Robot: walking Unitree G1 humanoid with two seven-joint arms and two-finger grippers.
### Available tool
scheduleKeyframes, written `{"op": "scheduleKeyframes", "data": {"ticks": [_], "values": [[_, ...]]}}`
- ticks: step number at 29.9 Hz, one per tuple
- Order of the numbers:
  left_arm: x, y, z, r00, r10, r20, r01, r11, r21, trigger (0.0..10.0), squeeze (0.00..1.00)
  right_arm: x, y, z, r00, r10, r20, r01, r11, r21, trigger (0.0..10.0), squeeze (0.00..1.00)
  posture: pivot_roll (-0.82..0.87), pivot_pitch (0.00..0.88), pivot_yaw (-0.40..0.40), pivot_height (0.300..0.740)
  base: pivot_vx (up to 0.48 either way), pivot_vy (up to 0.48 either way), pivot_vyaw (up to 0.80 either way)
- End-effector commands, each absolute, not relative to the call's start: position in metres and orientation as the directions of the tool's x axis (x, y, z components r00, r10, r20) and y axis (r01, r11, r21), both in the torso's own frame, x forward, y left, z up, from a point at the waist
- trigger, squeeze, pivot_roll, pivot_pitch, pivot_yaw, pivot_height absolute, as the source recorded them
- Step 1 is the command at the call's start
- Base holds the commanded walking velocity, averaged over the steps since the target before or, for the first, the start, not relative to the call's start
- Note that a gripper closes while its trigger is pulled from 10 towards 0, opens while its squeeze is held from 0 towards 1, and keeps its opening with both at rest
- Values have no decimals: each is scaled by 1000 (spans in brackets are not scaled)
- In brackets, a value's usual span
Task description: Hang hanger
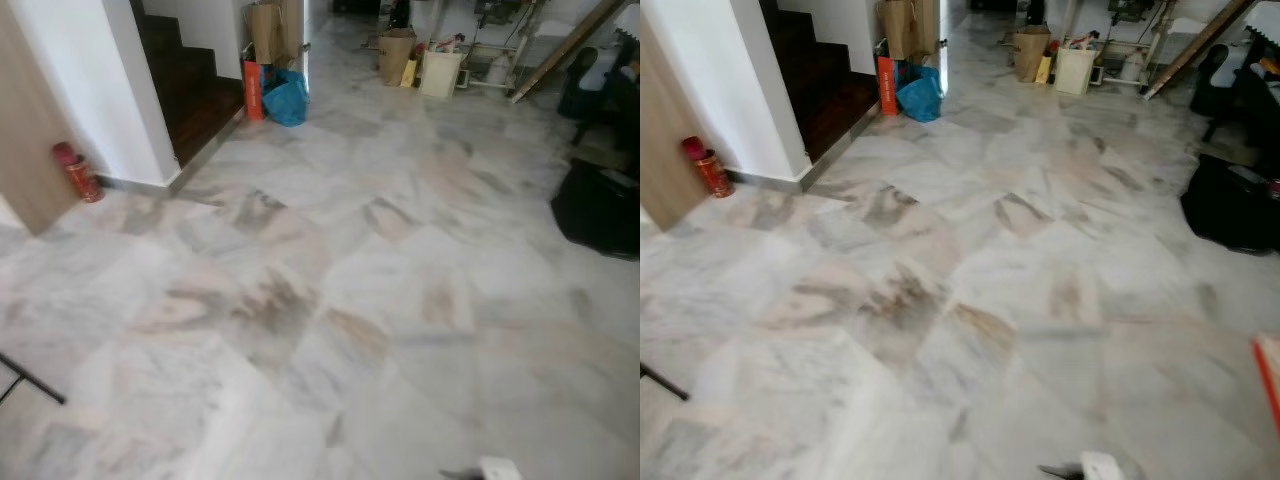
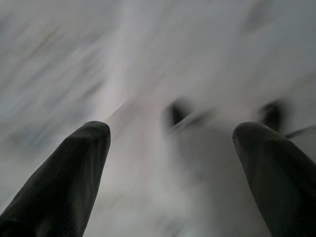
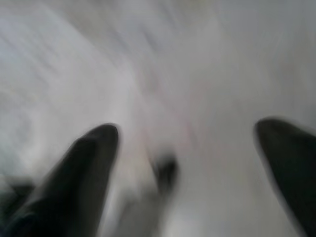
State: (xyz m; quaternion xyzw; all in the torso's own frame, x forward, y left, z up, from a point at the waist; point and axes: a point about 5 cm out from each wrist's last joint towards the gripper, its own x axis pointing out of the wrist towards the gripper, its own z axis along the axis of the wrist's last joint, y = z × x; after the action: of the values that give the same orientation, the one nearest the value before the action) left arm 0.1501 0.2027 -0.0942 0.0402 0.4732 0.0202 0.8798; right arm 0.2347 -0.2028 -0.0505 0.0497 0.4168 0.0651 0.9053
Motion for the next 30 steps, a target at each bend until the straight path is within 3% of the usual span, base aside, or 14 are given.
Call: {"op": "scheduleKeyframes", "data": {"ticks": [1, 14, 25, 30], "values": [[135, 207, -99, 516, 81, -853, 17, 994, 105, 10000, 0, 228, -207, -54, 638, 161, -753, -70, 986, 151, 10000, 0, 75, 0, -106, 740, 0, 0, 0], [128, 212, -100, 503, 81, -861, 60, 990, 129, 10000, 0, 228, -205, -54, 632, 170, -756, -82, 985, 152, 10000, 0, 91, 0, -85, 740, 0, 0, 0], [122, 234, -97, 490, 104, -865, 149, 968, 201, 10000, 0, 219, -195, -65, 562, 36, -826, -14, 999, 34, 10000, 0, 133, 0, 15, 740, 0, 0, 0], [121, 239, -96, 498, 117, -859, 160, 961, 224, 10000, 0, 217, -191, -67, 561, 24, -828, 6, 999, 33, 10000, 0, 132, 0, 19, 740, 0, 0, 0]]}}
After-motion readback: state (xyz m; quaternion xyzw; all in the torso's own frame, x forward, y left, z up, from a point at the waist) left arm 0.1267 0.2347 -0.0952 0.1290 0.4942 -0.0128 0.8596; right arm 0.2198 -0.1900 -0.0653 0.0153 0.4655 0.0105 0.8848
